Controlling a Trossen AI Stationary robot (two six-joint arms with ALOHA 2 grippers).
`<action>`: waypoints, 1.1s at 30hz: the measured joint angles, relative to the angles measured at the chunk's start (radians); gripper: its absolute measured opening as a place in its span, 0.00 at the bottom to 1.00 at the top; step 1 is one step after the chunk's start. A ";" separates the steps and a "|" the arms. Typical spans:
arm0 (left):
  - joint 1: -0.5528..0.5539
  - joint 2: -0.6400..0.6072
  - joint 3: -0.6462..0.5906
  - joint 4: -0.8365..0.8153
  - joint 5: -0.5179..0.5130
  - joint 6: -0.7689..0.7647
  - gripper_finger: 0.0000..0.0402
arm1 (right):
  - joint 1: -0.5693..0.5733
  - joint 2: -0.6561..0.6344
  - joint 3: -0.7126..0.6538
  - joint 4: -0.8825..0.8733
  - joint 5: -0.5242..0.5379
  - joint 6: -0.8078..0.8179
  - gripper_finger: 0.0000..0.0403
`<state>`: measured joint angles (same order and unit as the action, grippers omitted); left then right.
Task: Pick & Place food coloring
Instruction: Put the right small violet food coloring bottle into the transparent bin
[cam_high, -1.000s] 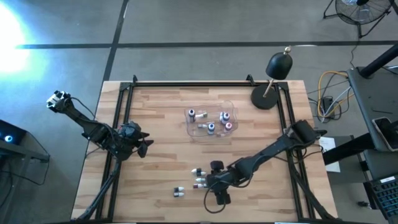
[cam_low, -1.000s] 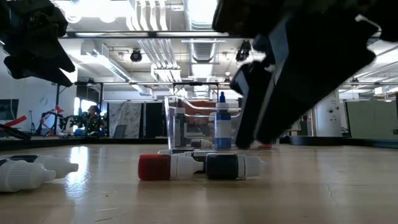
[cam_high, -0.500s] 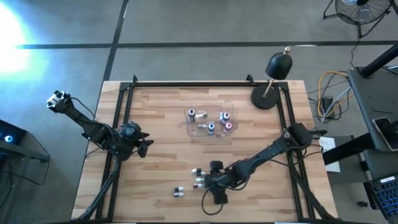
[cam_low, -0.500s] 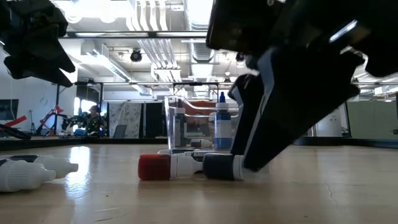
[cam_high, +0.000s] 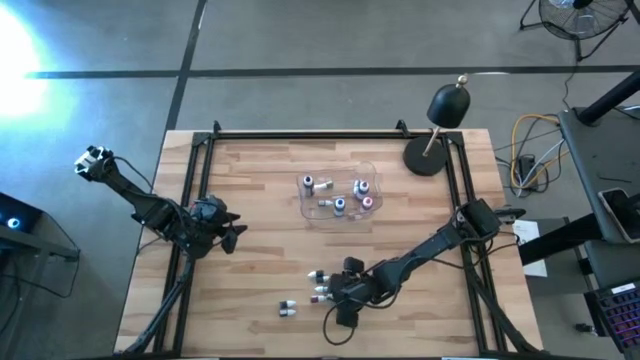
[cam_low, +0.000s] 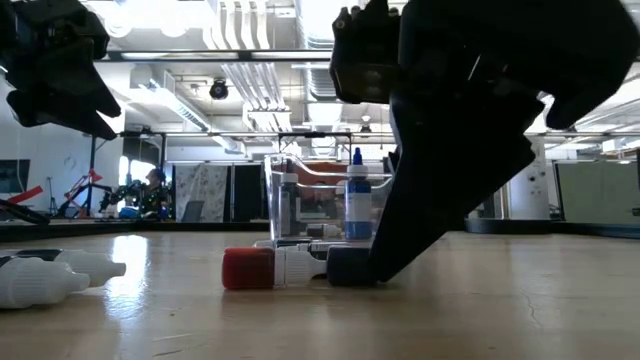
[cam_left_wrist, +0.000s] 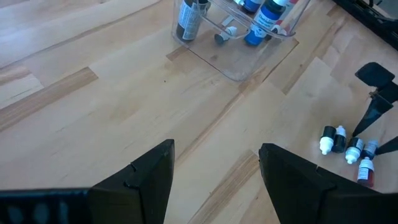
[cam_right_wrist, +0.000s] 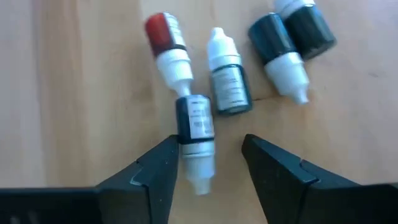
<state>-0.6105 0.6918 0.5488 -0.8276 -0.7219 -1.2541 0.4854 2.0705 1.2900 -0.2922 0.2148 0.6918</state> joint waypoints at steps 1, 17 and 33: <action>0.000 0.000 0.000 0.000 0.000 0.000 0.52 | 0.000 0.000 0.000 -0.010 0.007 0.000 0.44; 0.000 0.000 0.000 -0.002 0.000 0.001 0.52 | -0.007 0.001 0.040 -0.129 0.042 -0.102 0.14; 0.000 0.000 0.000 -0.002 0.000 -0.002 0.52 | -0.010 0.002 0.071 -0.201 0.027 -0.223 0.53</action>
<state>-0.6104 0.6918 0.5488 -0.8291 -0.7219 -1.2560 0.4751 2.0729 1.3613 -0.4930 0.2415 0.4687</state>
